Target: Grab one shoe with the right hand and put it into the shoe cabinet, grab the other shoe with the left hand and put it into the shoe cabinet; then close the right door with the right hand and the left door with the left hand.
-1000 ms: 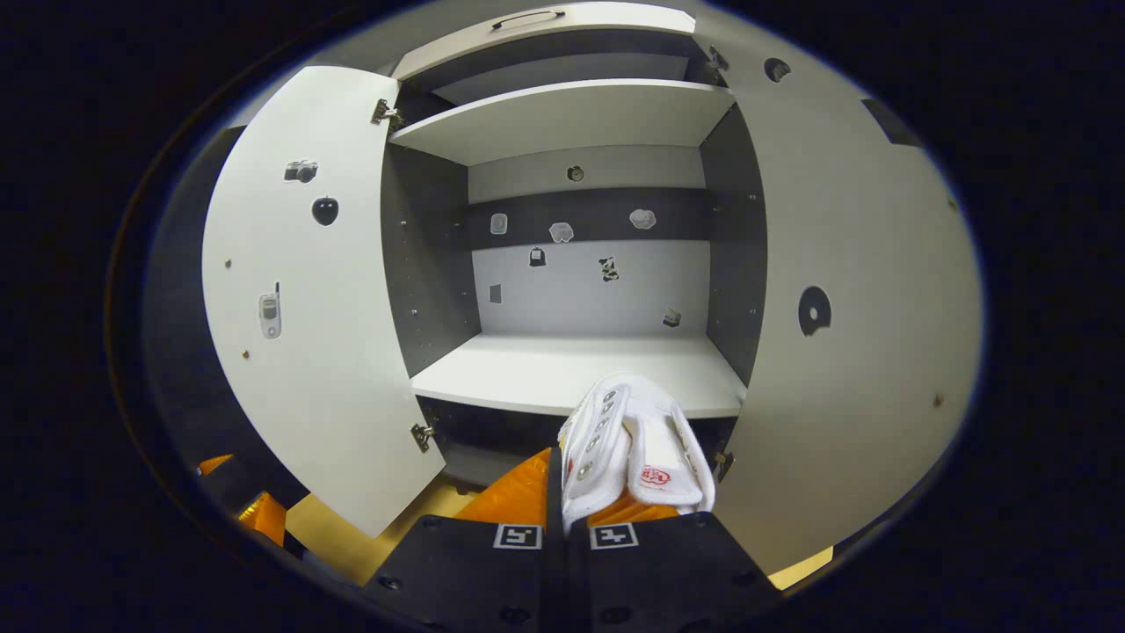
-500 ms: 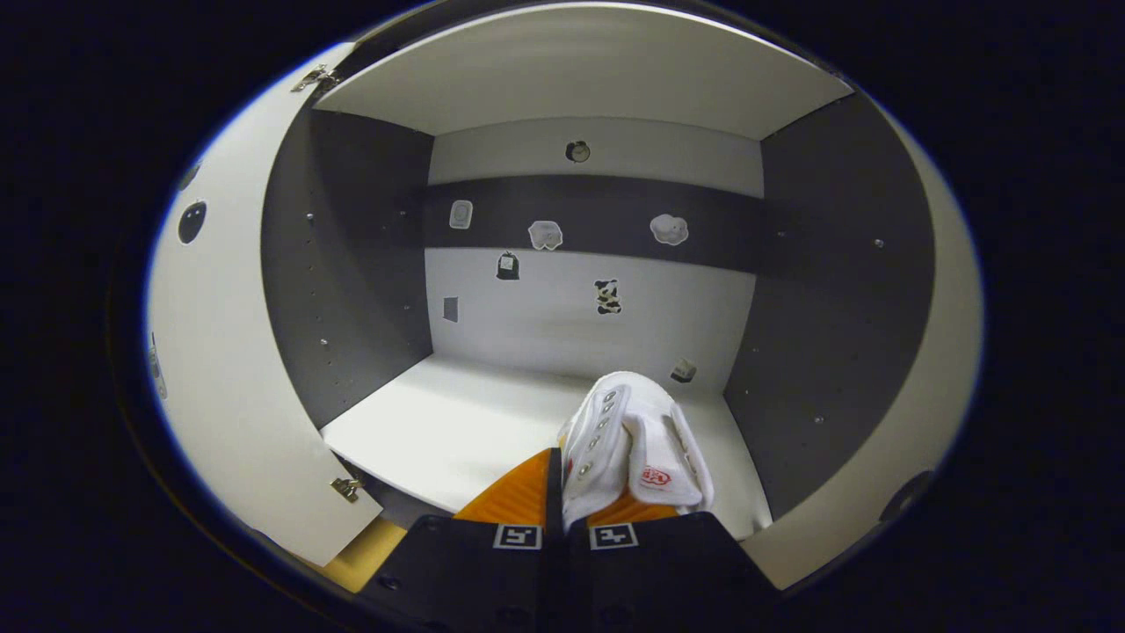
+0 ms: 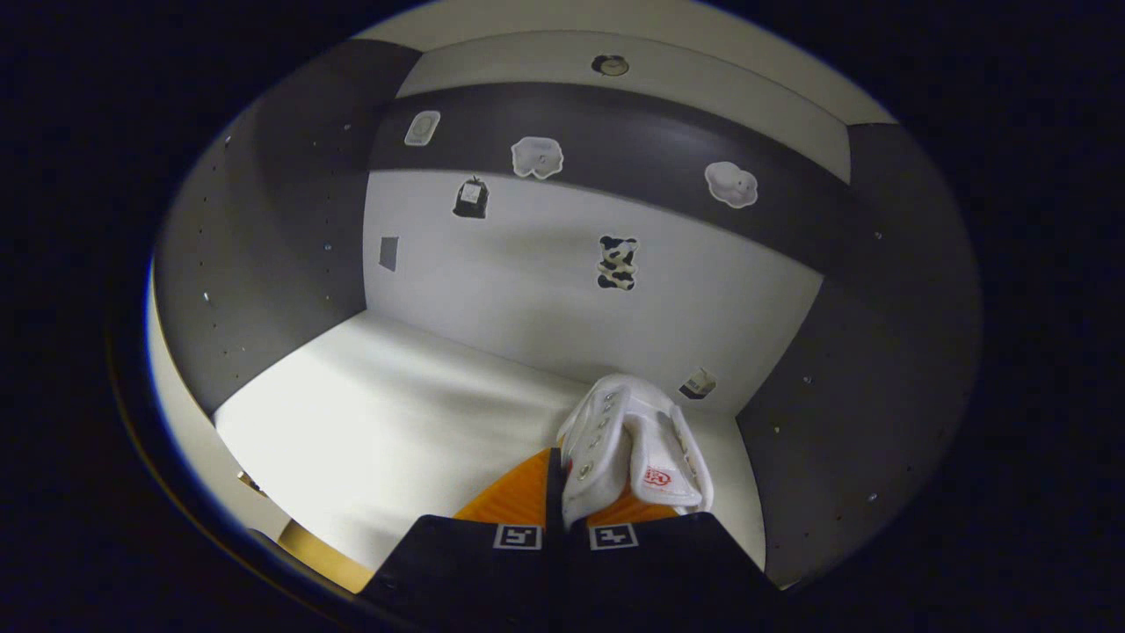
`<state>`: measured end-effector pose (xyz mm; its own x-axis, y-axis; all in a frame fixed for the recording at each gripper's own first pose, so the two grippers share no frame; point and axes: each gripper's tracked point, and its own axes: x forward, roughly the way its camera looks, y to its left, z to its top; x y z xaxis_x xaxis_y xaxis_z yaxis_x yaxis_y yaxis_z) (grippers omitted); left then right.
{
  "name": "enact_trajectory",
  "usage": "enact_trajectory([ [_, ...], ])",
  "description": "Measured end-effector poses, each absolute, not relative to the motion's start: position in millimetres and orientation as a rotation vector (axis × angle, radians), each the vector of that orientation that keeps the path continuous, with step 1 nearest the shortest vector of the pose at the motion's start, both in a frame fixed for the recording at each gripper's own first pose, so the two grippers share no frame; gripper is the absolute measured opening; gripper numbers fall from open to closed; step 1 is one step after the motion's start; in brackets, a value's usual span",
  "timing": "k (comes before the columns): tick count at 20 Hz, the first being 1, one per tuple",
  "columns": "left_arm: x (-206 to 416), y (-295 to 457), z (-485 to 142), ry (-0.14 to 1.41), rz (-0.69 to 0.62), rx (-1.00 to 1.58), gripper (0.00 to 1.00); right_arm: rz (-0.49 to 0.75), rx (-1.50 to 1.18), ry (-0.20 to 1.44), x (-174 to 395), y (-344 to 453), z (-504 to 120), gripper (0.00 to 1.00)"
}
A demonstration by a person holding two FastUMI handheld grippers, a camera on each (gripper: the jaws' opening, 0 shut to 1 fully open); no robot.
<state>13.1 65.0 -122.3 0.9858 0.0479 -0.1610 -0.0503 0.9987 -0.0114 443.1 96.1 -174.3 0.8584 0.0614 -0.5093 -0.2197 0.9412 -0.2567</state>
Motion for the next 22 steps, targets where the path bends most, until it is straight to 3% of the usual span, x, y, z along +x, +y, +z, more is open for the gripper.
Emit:
enact_trajectory([
  [7,7.0,73.3,-131.6,0.182,0.073,-0.023,0.98,0.103,-0.361,0.555,451.6,87.7,-194.0,0.07],
  [10,4.5,72.2,-132.2,0.185,0.072,-0.029,0.98,0.091,-0.373,0.560,446.8,89.4,-192.3,0.17],
  [12,2.3,70.2,-129.1,0.176,0.066,-0.029,0.98,0.104,-0.341,0.561,439.0,94.2,-188.9,0.37],
  [14,-3.2,67.1,-125.8,0.166,0.060,-0.028,0.98,0.122,-0.301,0.547,428.7,102.2,-180.7,0.66],
  [15,-3.3,66.7,-123.9,0.160,0.058,-0.027,0.98,0.130,-0.283,0.539,421.3,104.8,-176.0,0.87],
  [17,-7.8,65.2,-122.4,0.153,0.055,-0.028,0.98,0.127,-0.250,0.505,408.5,105.1,-162.3,0.98],
  [22,-18.7,65.5,-125.0,0.149,0.057,-0.025,0.98,0.152,-0.151,0.358,362.1,109.9,-111.4,0.98],
])
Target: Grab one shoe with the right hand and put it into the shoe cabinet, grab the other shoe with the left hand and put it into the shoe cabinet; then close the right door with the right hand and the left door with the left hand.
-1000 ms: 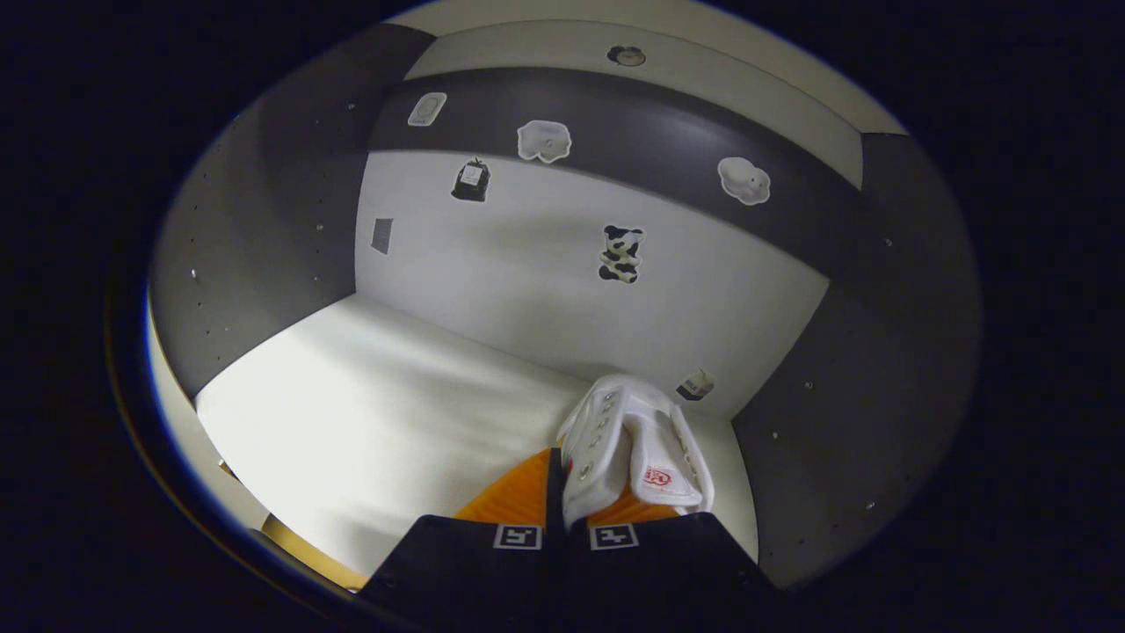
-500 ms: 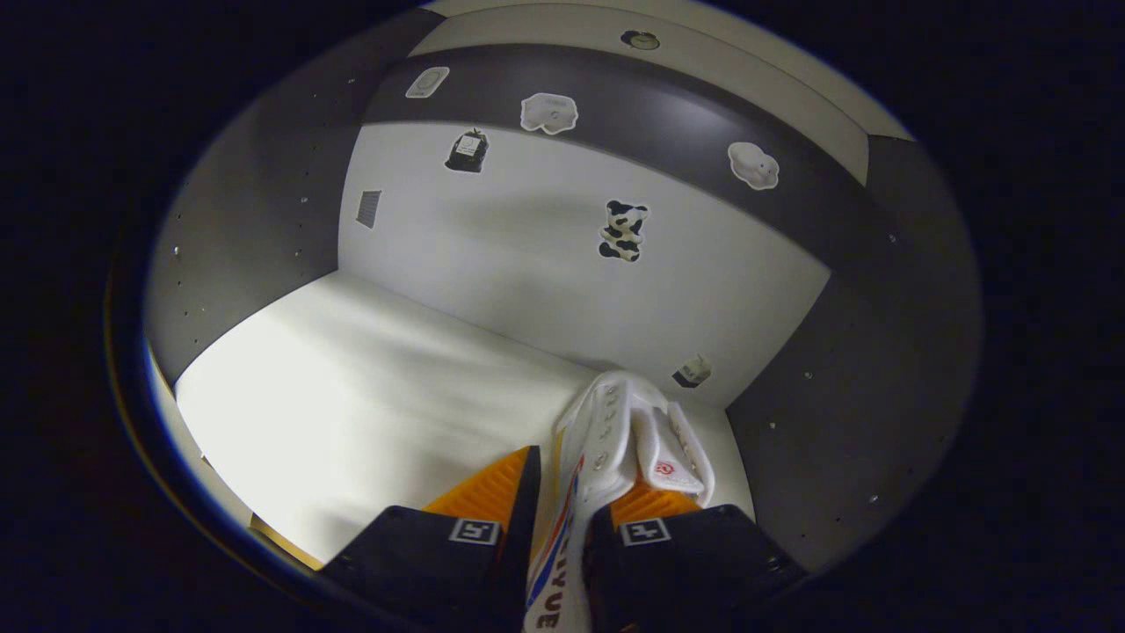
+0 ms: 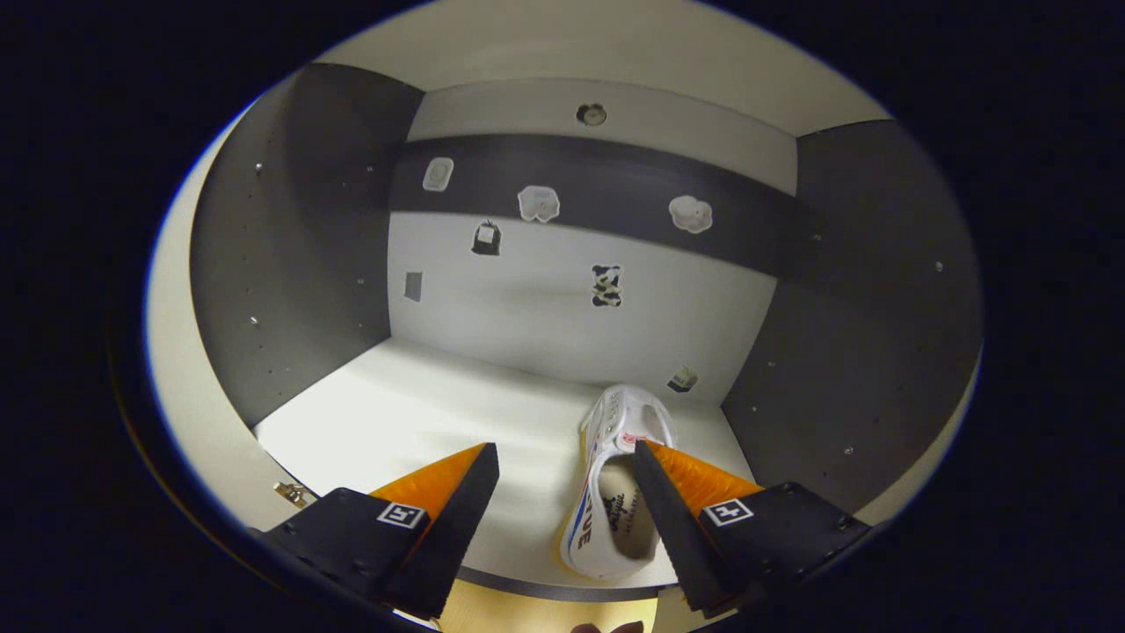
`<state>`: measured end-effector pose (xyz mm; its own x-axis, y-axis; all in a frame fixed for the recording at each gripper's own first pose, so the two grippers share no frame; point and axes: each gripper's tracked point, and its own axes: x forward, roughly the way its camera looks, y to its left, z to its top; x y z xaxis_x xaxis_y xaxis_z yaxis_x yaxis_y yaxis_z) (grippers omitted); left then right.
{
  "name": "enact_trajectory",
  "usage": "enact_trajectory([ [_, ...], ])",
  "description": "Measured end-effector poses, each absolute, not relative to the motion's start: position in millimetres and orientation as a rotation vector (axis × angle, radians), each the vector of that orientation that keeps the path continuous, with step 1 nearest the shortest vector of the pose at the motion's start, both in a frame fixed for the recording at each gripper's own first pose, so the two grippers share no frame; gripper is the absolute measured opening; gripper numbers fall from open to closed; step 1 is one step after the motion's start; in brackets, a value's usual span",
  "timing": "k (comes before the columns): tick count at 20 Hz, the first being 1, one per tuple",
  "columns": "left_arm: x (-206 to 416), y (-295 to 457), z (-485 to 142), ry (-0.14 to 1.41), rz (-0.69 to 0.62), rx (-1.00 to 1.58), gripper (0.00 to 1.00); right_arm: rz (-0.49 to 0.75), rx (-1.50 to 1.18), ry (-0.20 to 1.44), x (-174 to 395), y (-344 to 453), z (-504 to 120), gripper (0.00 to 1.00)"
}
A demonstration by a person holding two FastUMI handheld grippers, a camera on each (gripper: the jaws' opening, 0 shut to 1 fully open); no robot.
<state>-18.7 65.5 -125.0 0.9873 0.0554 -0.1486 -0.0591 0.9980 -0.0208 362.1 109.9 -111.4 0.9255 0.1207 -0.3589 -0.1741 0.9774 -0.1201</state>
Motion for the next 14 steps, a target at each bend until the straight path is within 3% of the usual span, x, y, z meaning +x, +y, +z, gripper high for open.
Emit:
enact_trajectory([
  [8,-36.6,55.1,-173.3,0.184,0.030,-0.067,0.98,0.231,-0.050,0.114,211.1,114.0,-43.1,0.98],
  [14,-65.5,31.0,-273.8,0.354,-0.020,-0.050,0.98,0.270,-0.031,0.057,114.7,99.9,-34.8,0.98],
])
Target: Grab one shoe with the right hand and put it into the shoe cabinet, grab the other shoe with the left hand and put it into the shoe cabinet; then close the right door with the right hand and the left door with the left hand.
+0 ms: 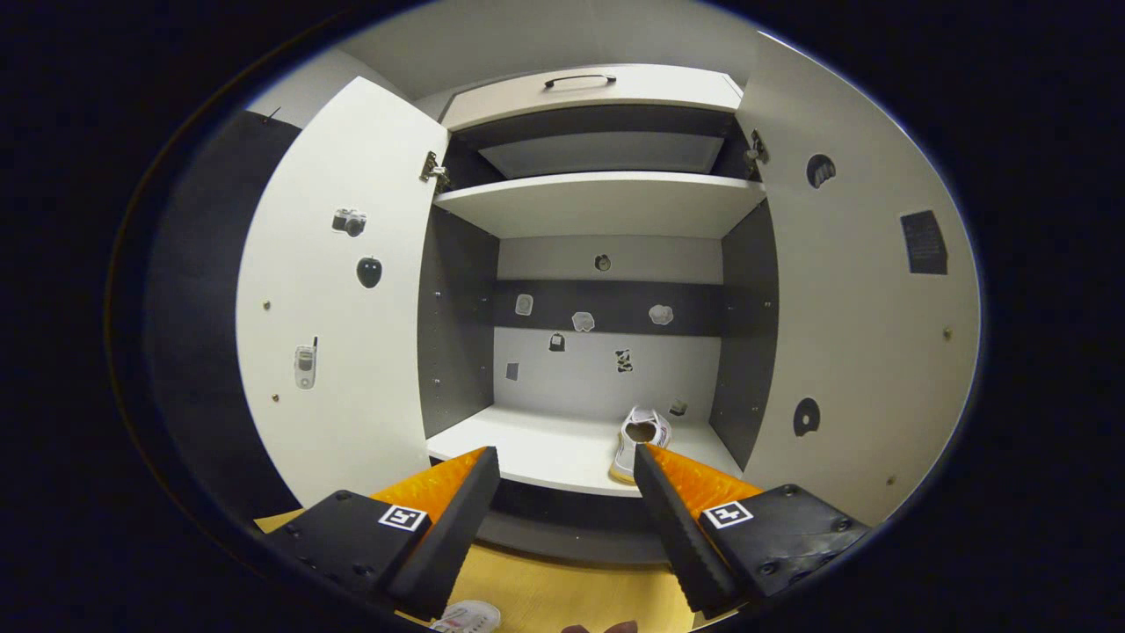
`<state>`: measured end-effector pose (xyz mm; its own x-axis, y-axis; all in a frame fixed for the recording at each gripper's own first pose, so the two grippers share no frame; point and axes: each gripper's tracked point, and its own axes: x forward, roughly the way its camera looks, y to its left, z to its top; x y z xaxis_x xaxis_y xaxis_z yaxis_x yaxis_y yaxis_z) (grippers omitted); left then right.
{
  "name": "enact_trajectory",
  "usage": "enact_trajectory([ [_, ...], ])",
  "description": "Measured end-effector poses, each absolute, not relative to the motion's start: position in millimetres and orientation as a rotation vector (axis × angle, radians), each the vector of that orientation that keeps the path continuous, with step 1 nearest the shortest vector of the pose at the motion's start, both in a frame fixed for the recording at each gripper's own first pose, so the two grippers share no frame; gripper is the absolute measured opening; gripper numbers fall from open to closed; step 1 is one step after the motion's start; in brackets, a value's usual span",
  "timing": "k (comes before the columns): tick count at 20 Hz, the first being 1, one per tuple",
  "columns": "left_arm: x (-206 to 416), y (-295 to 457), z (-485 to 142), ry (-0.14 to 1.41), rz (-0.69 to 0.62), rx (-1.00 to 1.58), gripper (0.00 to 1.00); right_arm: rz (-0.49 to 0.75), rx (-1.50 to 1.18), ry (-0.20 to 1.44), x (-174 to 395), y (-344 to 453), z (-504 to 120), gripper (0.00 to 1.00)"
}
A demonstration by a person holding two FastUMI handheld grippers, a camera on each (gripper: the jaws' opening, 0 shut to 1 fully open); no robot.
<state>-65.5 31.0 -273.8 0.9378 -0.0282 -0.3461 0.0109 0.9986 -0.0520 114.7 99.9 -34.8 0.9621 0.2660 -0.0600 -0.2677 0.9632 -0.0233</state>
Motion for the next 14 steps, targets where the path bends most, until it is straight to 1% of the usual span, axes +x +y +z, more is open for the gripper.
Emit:
enact_trajectory([
  [4,-75.2,13.4,-347.2,0.480,-0.061,-0.009,0.97,0.263,-0.074,0.059,77.2,78.9,-39.2,0.98],
  [6,-82.2,0.7,-381.3,0.544,-0.092,-0.014,0.94,0.257,-0.077,0.067,63.8,68.2,-39.6,0.98],
  [7,-77.1,-2.8,-395.7,0.566,-0.096,-0.011,0.87,0.253,-0.076,0.073,57.3,63.0,-39.5,0.98],
  [8,-71.6,-2.8,-406.0,0.580,-0.092,0.002,0.83,0.251,-0.076,0.079,51.9,58.2,-40.3,0.98],
  [9,-66.7,-2.9,-416.1,0.588,-0.089,0.016,0.75,0.246,-0.077,0.087,46.7,52.8,-40.6,0.98],
  [10,-62.1,-3.8,-424.5,0.595,-0.091,0.025,0.71,0.242,-0.077,0.093,42.4,48.7,-40.6,0.98],
  [11,-57.0,-5.2,-433.8,0.602,-0.094,0.031,0.65,0.238,-0.076,0.099,37.1,43.7,-40.4,0.98],
  [12,-51.9,-7.0,-440.9,0.608,-0.098,0.037,0.65,0.234,-0.076,0.097,33.5,39.0,-38.5,0.98],
  [14,-40.7,-11.5,-449.3,0.604,-0.111,0.033,0.61,0.230,-0.091,0.086,32.3,32.5,-38.2,0.98],
])
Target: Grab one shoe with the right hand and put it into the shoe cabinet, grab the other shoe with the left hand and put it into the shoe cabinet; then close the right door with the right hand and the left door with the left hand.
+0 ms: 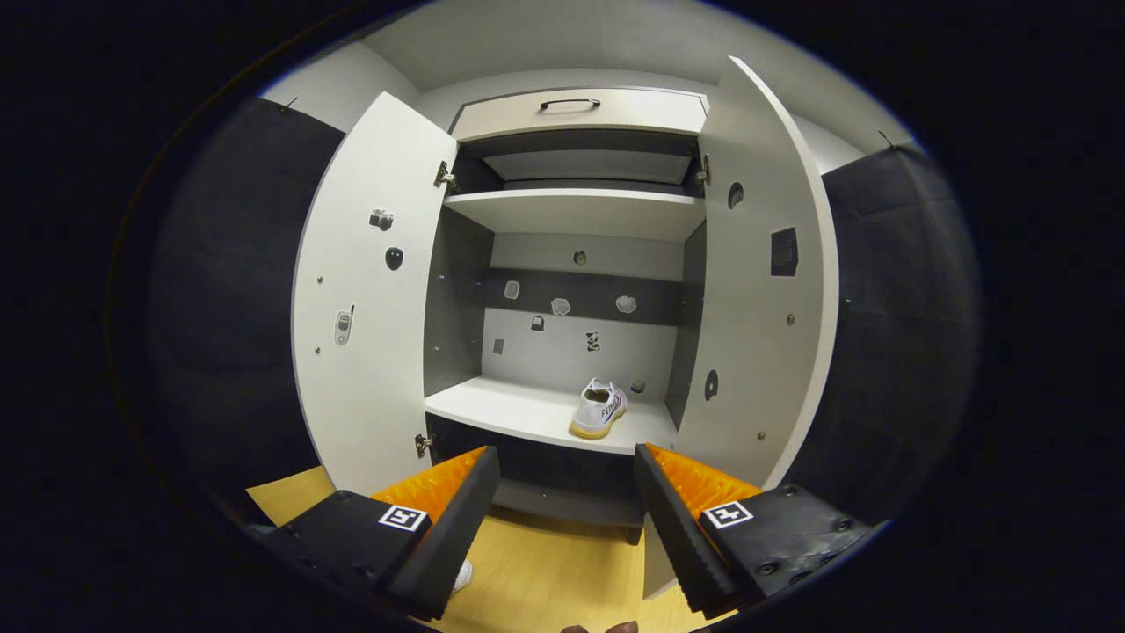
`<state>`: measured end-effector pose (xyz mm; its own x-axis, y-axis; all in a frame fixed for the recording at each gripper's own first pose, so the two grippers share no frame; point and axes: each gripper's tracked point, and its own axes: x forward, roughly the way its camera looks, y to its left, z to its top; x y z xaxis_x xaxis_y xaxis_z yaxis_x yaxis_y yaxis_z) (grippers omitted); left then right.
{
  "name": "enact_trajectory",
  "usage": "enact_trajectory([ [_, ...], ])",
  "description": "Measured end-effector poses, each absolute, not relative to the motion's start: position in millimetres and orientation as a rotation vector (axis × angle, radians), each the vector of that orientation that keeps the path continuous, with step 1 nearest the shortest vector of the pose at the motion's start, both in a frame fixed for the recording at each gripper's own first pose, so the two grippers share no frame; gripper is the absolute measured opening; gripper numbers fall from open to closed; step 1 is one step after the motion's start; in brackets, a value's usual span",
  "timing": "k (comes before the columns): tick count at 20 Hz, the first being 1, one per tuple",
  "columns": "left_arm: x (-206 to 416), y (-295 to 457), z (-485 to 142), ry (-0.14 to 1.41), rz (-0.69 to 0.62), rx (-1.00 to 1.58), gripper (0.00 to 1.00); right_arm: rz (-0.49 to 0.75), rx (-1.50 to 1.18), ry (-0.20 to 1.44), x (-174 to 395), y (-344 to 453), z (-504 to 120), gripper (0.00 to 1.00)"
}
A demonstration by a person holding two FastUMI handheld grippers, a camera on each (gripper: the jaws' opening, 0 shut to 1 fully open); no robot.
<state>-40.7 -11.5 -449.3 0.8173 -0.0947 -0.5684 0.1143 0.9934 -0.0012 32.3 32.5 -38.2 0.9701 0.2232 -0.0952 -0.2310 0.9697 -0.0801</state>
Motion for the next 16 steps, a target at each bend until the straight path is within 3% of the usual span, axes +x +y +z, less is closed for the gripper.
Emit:
enact_trajectory([
  [10,7.2,-1.3,-480.2,0.628,-0.058,0.060,0.32,0.203,-0.119,0.137,16.8,13.0,-61.3,0.98],
  [13,10.7,3.6,-479.2,0.640,-0.068,0.088,0.10,0.201,-0.122,0.147,13.9,12.5,-66.1,0.98],
  [16,7.0,4.9,-473.7,0.673,-0.080,0.073,0.07,0.199,-0.109,0.158,11.7,10.5,-70.5,0.98],
])
